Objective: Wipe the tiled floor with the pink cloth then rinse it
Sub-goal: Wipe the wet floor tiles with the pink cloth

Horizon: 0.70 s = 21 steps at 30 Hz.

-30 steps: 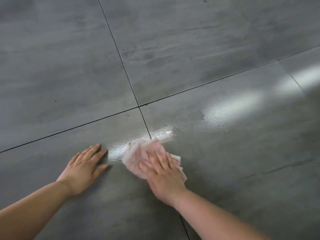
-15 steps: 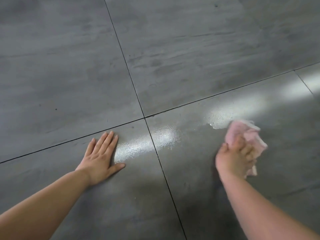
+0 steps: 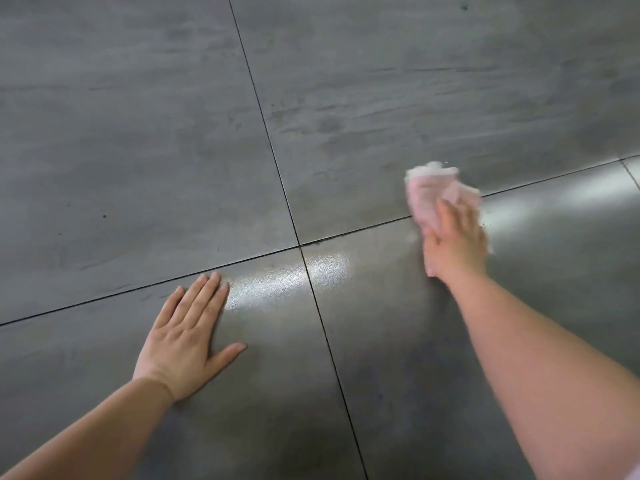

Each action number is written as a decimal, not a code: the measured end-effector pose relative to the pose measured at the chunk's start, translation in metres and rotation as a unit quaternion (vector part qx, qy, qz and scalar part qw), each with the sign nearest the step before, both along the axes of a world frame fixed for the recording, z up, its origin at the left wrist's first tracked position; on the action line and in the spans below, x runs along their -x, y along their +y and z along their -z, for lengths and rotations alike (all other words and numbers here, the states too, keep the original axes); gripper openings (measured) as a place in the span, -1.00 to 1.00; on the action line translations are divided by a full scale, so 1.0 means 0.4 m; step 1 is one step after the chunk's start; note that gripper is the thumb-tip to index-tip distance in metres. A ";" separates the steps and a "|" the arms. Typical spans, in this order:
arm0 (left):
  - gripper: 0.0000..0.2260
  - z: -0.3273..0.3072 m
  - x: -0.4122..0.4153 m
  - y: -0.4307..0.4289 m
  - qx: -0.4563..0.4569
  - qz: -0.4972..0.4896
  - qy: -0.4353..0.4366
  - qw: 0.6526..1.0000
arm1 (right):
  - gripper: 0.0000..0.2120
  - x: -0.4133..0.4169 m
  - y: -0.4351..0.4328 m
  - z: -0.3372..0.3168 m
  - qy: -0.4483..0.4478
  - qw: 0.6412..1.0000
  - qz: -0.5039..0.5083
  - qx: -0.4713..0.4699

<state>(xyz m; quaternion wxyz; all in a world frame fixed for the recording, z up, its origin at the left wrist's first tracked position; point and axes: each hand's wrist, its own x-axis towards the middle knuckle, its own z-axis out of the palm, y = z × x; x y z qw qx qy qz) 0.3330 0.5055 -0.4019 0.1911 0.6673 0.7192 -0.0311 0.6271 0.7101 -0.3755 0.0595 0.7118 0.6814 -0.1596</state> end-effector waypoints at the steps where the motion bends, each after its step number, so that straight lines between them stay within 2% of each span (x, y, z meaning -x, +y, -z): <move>1: -0.26 0.007 0.006 0.000 -0.009 0.000 0.006 1.000 | -0.49 -0.014 0.025 -0.008 0.001 0.998 0.070 0.005; 3: -0.26 0.013 0.006 -0.001 -0.016 0.000 0.002 1.000 | -0.48 0.019 0.042 -0.004 0.014 0.984 0.178 0.006; 5: -0.29 0.012 0.008 -0.003 -0.028 0.003 -0.006 1.000 | -0.48 0.112 0.023 0.010 0.029 0.983 0.179 -0.001; 6: -0.31 0.009 0.008 -0.003 -0.036 0.003 -0.012 0.999 | -0.48 0.171 -0.001 0.017 0.037 0.992 0.122 -0.008; 8: -0.32 0.006 0.006 -0.001 -0.057 0.010 -0.019 0.998 | -0.49 0.286 -0.065 0.022 0.068 0.996 -0.063 -0.008; 11: -0.31 0.008 0.002 -0.002 -0.059 0.018 -0.028 0.998 | -0.50 0.349 -0.139 0.015 0.089 0.941 -0.323 0.052; 13: -0.28 0.008 0.003 0.000 -0.048 0.013 -0.022 0.999 | -0.50 0.290 -0.135 0.035 0.088 0.924 -0.372 0.026; 14: -0.26 0.007 0.003 0.001 -0.042 0.013 -0.015 0.999 | -0.50 0.242 -0.130 0.042 0.085 0.928 -0.363 -0.007; 16: -0.25 0.004 -0.001 0.000 -0.032 0.018 -0.006 0.999 | -0.40 0.108 -0.117 0.048 0.053 0.961 -0.264 -0.069; 18: -0.24 -0.003 -0.007 0.003 -0.018 0.014 0.001 1.000 | -0.36 -0.062 -0.116 0.046 0.016 0.991 -0.104 -0.077; 21: -0.24 -0.010 -0.006 0.003 0.004 0.007 0.007 1.000 | -0.47 -0.216 -0.168 0.023 -0.013 0.988 0.134 -0.079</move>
